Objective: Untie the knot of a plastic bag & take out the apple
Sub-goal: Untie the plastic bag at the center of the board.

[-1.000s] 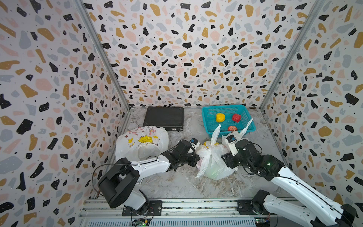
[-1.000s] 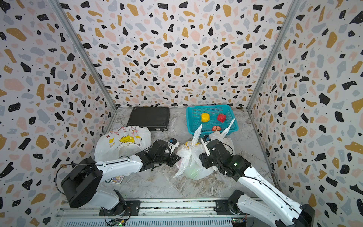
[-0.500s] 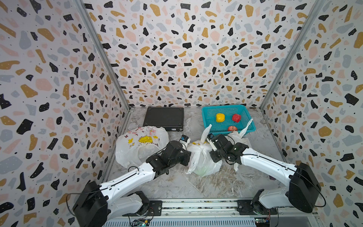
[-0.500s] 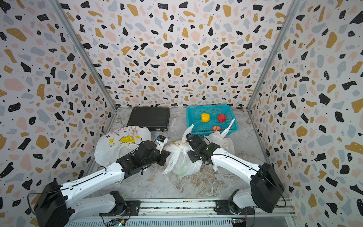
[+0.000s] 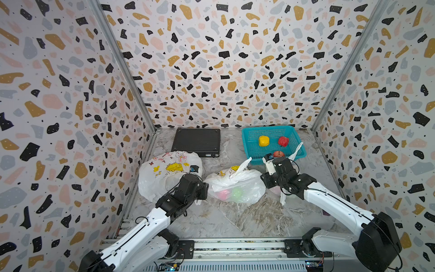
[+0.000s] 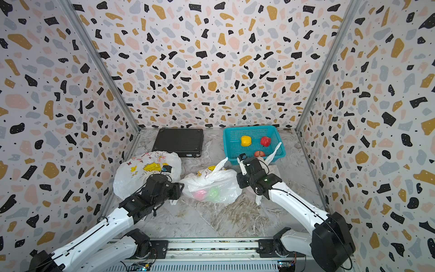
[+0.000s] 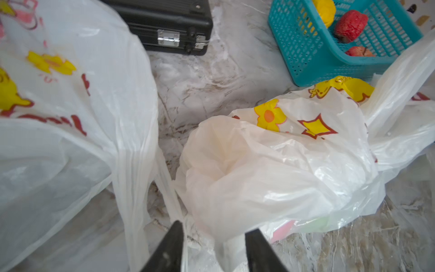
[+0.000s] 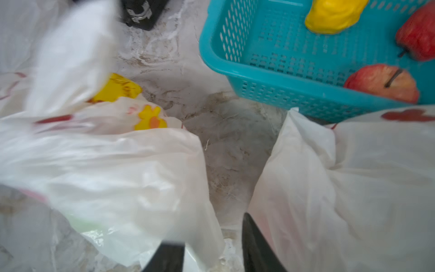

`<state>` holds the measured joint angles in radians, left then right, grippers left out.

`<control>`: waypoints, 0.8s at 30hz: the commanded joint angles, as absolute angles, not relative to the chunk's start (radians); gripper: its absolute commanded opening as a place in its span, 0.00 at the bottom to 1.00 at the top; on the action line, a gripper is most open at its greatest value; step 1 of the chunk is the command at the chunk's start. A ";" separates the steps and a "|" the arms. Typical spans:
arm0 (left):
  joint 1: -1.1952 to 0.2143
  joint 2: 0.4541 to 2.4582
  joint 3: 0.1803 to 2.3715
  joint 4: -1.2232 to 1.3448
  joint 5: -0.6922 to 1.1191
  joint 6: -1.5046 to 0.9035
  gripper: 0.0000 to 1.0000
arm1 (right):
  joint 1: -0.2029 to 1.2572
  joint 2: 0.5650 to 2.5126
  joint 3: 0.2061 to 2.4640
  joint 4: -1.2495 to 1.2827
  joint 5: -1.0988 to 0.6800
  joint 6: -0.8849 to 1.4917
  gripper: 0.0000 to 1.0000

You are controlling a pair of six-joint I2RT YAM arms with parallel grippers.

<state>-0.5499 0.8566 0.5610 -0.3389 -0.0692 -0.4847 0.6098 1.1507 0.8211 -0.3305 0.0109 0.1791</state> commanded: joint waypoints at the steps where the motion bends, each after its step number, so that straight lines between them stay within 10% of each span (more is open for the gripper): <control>1: -0.546 0.819 0.639 -0.382 -0.084 -0.419 0.62 | 0.675 1.052 0.824 -0.304 0.007 0.052 0.56; 14: -0.595 1.064 0.714 -0.251 0.090 -0.315 0.88 | 0.746 1.376 0.960 -0.209 0.030 -0.143 0.75; 17: -0.598 1.106 0.728 -0.229 0.100 -0.295 0.79 | 0.746 1.436 0.996 -0.190 0.051 -0.145 0.71; 21: -0.598 1.123 0.748 -0.241 0.094 -0.294 0.40 | 0.746 1.440 1.016 -0.204 0.076 -0.140 0.69; 24: -0.600 1.099 0.767 -0.275 0.068 -0.278 0.51 | 0.746 1.396 1.006 -0.210 0.106 -0.153 0.68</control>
<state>-0.5961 1.1206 0.7219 -0.2764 0.0803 -0.2985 0.7444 1.4521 0.9813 -0.2077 0.0616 -0.1333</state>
